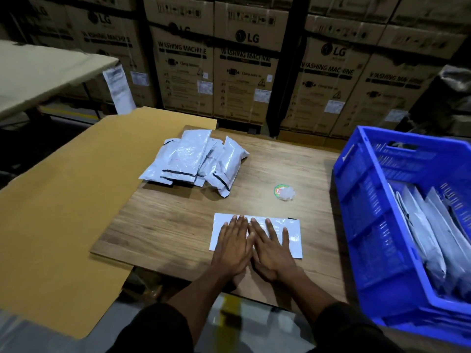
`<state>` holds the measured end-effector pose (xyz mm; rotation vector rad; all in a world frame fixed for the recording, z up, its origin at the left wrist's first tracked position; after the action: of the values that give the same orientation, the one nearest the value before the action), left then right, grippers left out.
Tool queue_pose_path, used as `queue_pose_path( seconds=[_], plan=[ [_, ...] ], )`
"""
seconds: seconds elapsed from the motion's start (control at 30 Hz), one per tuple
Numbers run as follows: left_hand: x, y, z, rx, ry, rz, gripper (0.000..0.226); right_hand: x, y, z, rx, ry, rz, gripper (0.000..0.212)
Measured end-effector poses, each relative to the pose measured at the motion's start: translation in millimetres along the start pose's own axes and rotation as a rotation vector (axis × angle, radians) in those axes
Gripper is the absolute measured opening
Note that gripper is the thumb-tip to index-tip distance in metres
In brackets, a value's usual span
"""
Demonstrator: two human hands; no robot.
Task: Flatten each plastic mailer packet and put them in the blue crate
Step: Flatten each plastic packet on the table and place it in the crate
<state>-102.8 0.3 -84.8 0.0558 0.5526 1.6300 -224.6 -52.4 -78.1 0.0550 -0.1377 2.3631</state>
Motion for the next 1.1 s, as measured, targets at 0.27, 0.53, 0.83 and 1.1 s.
queue_pose_path(
  seconds=[0.27, 0.53, 0.83, 1.1],
  plan=[
    [5, -39, -7, -0.203, -0.122, 0.089, 0.062, 15, 32, 4, -0.011, -0.048, -0.198, 0.083],
    [4, -44, 1, -0.205, -0.222, 0.119, 0.086, 32, 23, 12, 0.089, 0.137, 0.139, 0.046],
    [14, -43, 12, -0.306, -0.091, -0.156, 0.059, 27, 23, 26, -0.047, 0.286, 0.117, 0.038],
    [8, -47, 35, -0.261, 0.009, -0.011, 0.075, 52, 17, 33, 0.242, 0.495, 0.677, 0.020]
  ],
)
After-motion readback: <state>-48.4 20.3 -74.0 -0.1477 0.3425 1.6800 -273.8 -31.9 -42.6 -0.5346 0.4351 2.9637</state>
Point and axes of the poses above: each hand's wrist, its own x-axis away from the middle knuckle, its own z-axis out of the back of the hand, y = z × x, the point moved 3 cm from there along -x, towards the middle knuckle, and after that the axes turned 4 degrees about y, right-handed, at the moved point
